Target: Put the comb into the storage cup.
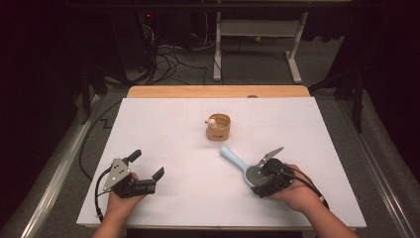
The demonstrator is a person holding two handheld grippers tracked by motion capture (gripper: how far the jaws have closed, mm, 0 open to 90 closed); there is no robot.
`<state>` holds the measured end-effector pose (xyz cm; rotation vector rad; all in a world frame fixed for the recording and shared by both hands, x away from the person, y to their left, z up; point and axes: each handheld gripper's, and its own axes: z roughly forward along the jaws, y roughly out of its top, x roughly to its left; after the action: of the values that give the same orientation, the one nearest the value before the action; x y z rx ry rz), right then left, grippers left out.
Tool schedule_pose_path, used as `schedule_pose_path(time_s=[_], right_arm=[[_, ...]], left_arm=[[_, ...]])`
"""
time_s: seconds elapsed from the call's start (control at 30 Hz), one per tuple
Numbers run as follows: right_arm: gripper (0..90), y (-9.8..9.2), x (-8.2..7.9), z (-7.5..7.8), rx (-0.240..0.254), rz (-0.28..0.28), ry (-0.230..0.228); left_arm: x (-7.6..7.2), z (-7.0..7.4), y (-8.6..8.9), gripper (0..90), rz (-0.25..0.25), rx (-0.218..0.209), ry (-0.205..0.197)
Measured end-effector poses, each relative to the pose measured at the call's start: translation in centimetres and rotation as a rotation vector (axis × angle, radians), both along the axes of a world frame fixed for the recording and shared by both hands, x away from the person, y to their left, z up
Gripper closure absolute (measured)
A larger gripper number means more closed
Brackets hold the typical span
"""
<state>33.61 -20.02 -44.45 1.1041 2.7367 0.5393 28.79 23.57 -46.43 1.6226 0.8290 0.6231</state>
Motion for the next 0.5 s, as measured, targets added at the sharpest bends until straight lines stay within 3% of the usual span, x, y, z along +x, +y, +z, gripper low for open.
schedule_pose_path(time_s=[0.5], right_arm=[[21.0,-0.23,0.30,0.28,0.023,0.006,0.016]], left_arm=[[0.02,0.00,0.04,0.0,-0.006,-0.002,0.001]])
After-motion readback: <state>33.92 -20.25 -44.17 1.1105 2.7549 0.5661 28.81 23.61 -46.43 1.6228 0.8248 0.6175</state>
